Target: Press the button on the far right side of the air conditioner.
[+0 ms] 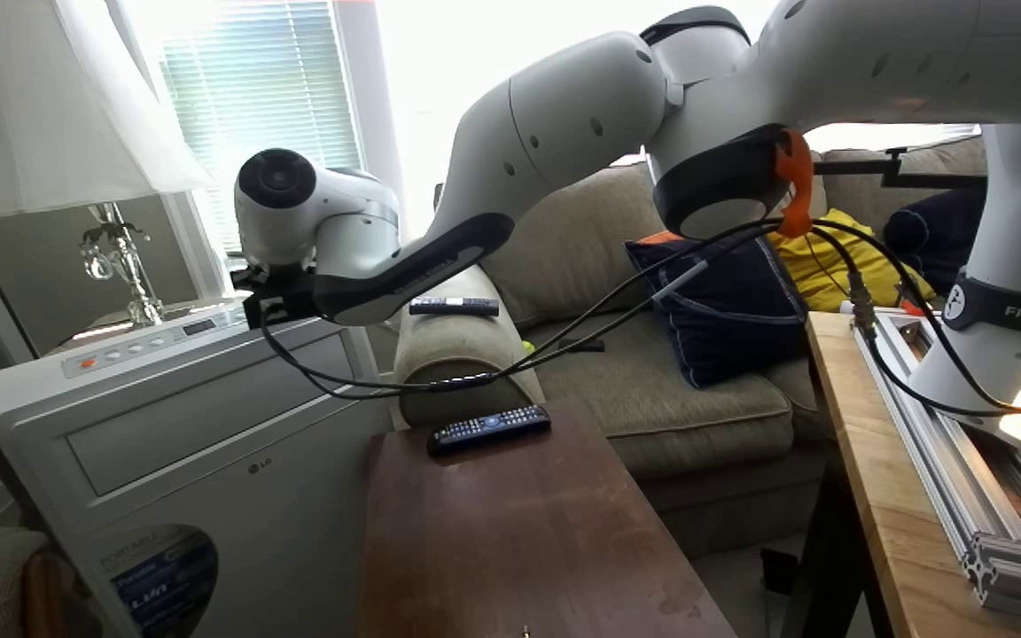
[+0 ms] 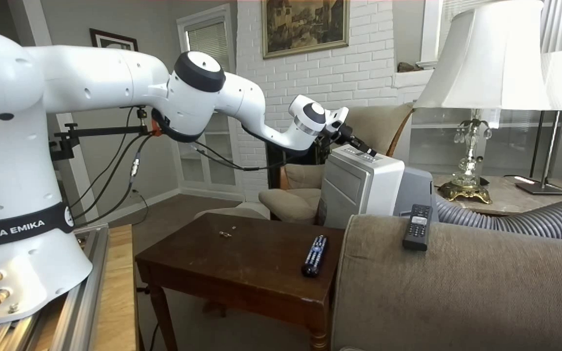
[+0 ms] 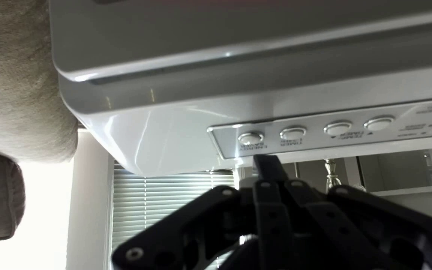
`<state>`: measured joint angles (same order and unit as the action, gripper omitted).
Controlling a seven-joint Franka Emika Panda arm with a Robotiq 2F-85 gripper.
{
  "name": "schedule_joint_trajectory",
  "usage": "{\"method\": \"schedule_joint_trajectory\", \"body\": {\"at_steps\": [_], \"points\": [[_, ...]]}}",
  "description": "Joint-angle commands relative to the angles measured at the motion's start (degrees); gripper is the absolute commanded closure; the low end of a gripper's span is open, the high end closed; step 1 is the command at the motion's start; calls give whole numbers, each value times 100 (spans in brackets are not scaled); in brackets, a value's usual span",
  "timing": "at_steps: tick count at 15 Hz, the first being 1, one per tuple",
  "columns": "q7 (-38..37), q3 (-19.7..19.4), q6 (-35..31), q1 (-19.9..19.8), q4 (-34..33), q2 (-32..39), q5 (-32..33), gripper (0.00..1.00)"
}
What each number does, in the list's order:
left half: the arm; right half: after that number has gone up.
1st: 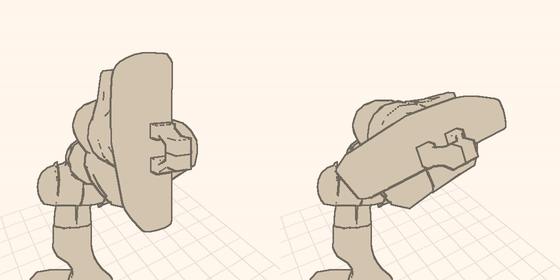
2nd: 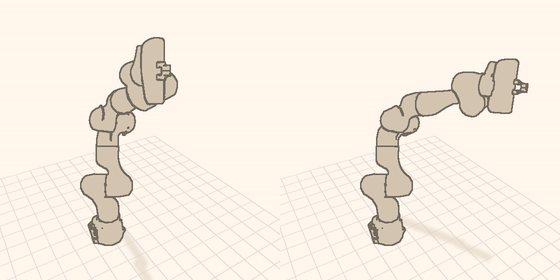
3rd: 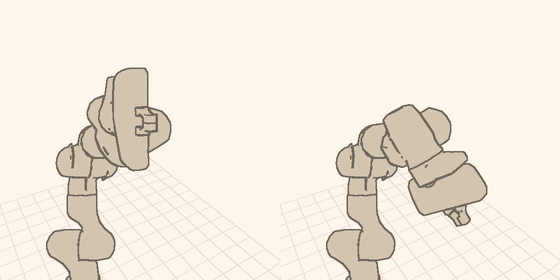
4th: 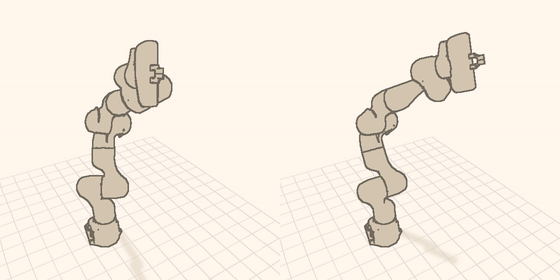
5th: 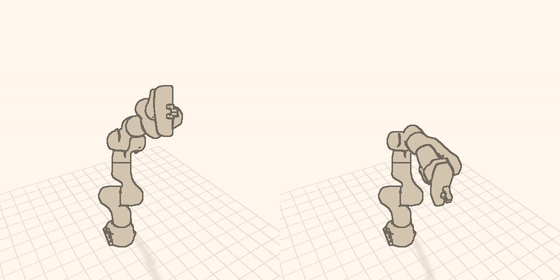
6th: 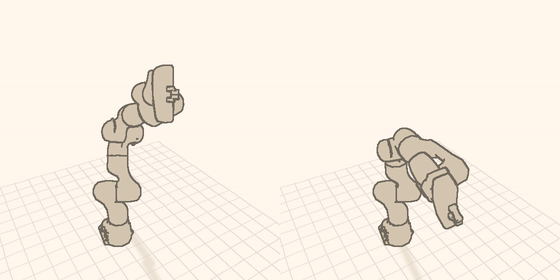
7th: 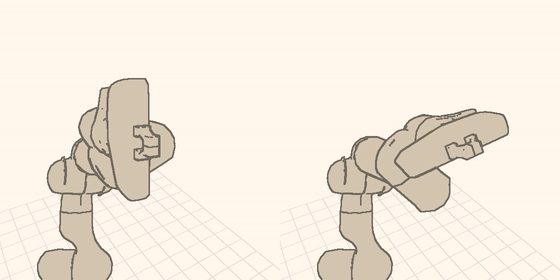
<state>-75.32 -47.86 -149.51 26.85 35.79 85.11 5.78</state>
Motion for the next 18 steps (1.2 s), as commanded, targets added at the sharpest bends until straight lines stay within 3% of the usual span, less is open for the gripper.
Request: {"method": "schedule_joint_trajectory", "body": {"at_steps": [1, 15, 18], "points": [[-251, 30, -49, 43, 85, 2, 245, 100], [-274, 91, 40, 34, 117, 16, 385, 100], [-34, 251, 394, 10, 82, 12, 247, 100]]}}
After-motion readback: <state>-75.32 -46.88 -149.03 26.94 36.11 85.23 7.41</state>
